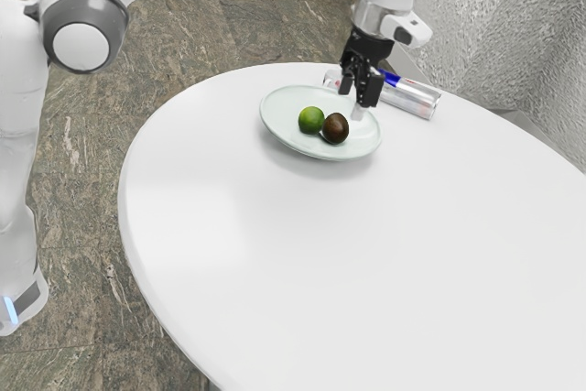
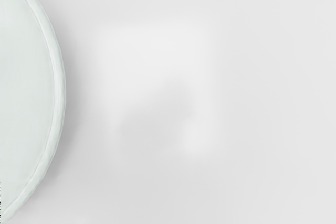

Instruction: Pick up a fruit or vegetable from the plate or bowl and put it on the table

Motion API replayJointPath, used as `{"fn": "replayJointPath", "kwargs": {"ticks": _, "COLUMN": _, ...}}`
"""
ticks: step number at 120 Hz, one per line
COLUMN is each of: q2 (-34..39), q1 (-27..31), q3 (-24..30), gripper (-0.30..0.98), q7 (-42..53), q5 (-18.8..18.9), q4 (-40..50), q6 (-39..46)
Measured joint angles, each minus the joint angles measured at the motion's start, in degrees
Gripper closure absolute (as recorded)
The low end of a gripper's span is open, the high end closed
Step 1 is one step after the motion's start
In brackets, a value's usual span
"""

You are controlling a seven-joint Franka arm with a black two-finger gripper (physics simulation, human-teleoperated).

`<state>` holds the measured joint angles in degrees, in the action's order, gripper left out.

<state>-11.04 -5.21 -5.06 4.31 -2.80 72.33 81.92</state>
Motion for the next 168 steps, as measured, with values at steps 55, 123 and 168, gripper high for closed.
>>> {"fn": "replayJointPath", "kwargs": {"ticks": 55, "q2": -0.07, "q1": 1.54, "q3": -1.53, "gripper": 0.01, "q7": 0.60, "q5": 0.40, "q4": -2.60, "q6": -0.57}}
{"fn": "replayJointPath", "kwargs": {"ticks": 123, "q2": 10.84, "q1": 2.47, "q3": -9.88, "gripper": 0.01, "q7": 6.60, "q5": 5.67, "q4": 17.41, "q6": 5.32}}
{"fn": "replayJointPath", "kwargs": {"ticks": 168, "q2": 8.95, "q1": 6.96, "q3": -14.24, "gripper": 0.00, "q7": 19.23, "q5": 8.67, "q4": 20.17, "q6": 18.60}}
